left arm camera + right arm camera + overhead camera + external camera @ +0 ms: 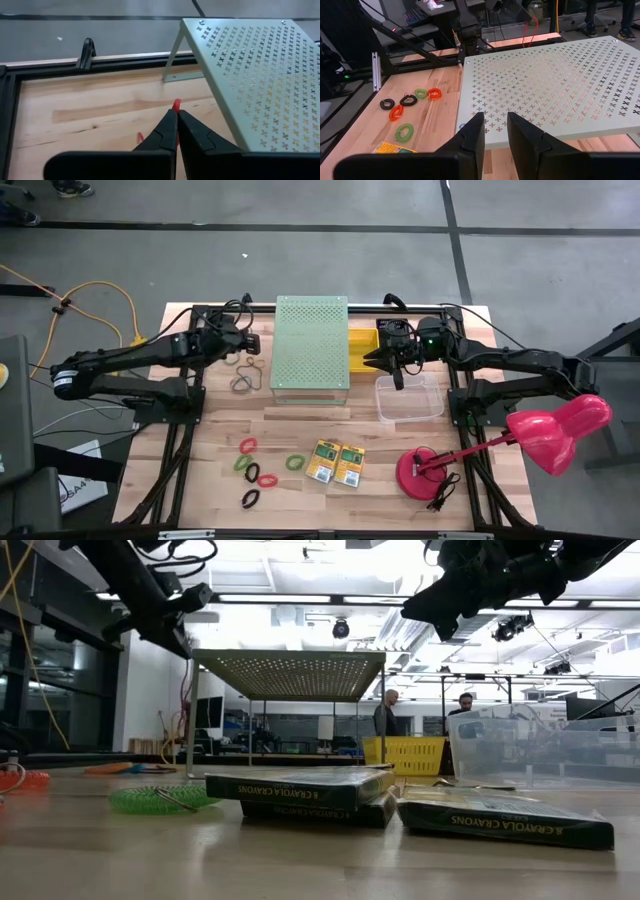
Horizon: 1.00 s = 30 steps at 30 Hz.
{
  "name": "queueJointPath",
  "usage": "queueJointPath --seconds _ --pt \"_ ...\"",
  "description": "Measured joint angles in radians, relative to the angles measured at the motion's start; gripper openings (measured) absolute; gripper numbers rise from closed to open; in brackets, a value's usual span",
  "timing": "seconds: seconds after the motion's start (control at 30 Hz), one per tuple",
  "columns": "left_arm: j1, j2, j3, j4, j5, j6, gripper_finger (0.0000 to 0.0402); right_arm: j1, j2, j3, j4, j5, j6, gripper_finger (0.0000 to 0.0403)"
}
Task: Pick & Place Office Desk Supplies
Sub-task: Put the red rubber band into the black bin
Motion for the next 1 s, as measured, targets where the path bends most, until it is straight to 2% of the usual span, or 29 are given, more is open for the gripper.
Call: queueJointPath --seconds 0.2,0.33,0.43,0.57,0.77,1.0 --pt "0.012 -0.006 0.0 -0.007 -0.052 0.003 0.0001 0.0 0.0 0.0 0.0 0.0 0.0 0.0071" --pt "0.022 -0.007 0.0 -0.001 -0.041 0.004 0.0001 0.0 0.0 0.0 0.0 0.0 0.0 0.0071" --pt "0.023 -0.02 0.0 0.023 0.028 0.023 0.0001 0.0 0.0 0.0 0.0 0.0 0.0 0.0071" --pt "0.021 -0.038 0.0 0.054 0.187 0.053 0.0001 0.0 0.0 0.0 0.0 0.0 0.0 0.0071" --pt "-0.003 -0.047 0.0 -0.067 0.246 0.02 0.0001 0.0 0.0 0.0 0.0 0.0 0.0 0.0071" --pt "-0.05 -0.083 0.0 -0.087 0.436 0.006 0.0001 0.0 0.0 0.0 0.0 0.0 0.0 0.0071"
